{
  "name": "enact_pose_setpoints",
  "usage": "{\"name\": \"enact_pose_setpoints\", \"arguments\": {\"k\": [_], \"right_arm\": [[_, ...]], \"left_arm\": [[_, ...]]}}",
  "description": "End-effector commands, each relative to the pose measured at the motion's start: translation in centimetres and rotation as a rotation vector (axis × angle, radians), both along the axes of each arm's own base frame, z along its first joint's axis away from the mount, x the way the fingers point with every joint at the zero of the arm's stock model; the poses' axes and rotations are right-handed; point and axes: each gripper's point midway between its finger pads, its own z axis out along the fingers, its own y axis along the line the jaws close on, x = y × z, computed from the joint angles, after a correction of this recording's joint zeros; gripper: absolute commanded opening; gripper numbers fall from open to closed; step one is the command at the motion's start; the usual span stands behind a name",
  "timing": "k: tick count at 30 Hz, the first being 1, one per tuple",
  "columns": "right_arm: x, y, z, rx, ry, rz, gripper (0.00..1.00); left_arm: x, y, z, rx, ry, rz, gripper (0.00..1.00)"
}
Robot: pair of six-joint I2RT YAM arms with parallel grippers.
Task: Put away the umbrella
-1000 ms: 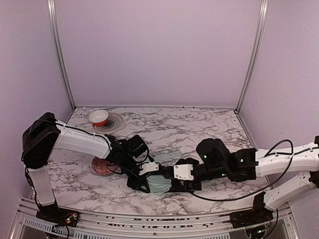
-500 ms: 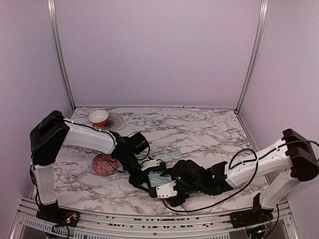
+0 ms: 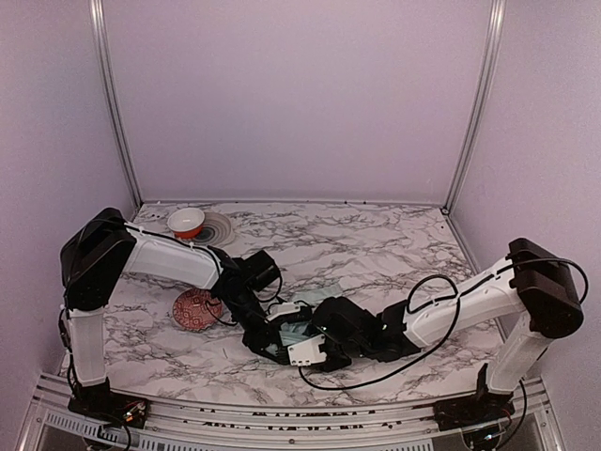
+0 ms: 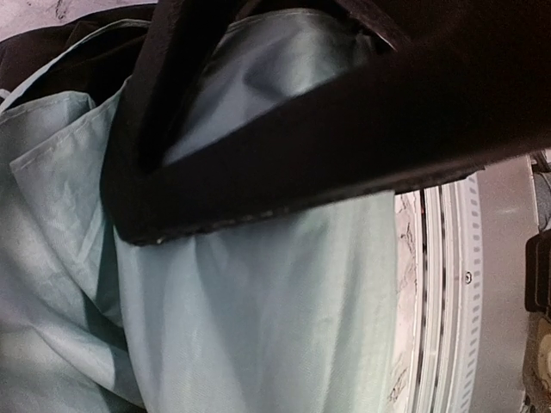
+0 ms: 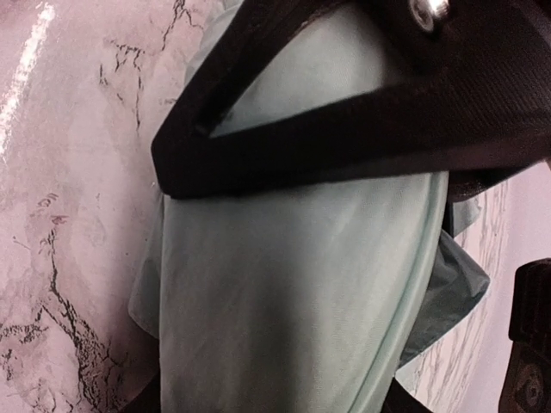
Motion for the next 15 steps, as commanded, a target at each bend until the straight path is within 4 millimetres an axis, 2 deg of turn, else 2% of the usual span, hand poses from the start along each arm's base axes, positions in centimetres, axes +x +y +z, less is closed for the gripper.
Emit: {"name": "enact_pose_setpoints", "arguments": {"k": [1, 3, 4, 6, 8, 12, 14, 15], "right_arm": [[0.1, 0.0, 0.1, -0.018, 0.05, -0.028, 0.28], [-0.6, -0.5, -0.2, -0.031, 0.094, -0.026, 0.22], [-1.0, -0.7, -0.4, -0.042, 0.117, -0.024, 0.2], [-1.8, -1.4, -1.0, -0.07, 0.163, -0.019, 0.15], [-2.5, -2.0, -1.4, -0.097, 0.215, -0.023, 0.11], [-4.1, -3.1, -2.2, -0.145, 0.421, -0.045, 0.1], [-4.6, -3.5, -2.5, -0.17, 0.541, -0.092, 0.09], [-5.0, -3.8, -2.8, -0.184, 0.607, -0.108, 0.09]], "left_arm": [[-0.8, 3.4, -3.2, 0.208, 0.066, 0.05, 0.26], [2.3, 2.6, -2.1, 0.173, -0.026, 0.162, 0.51], [3.7, 2.4, -1.1, 0.139, -0.07, 0.224, 0.59], [6.2, 1.8, 1.7, 0.023, -0.176, 0.309, 0.69], [8.0, 1.5, 5.9, -0.126, -0.313, 0.37, 0.79], [9.1, 2.3, 12.1, -0.382, -0.572, 0.438, 0.84], [8.1, 3.3, 13.8, -0.472, -0.667, 0.415, 0.83], [7.3, 3.9, 13.8, -0.487, -0.697, 0.389, 0.81]]}}
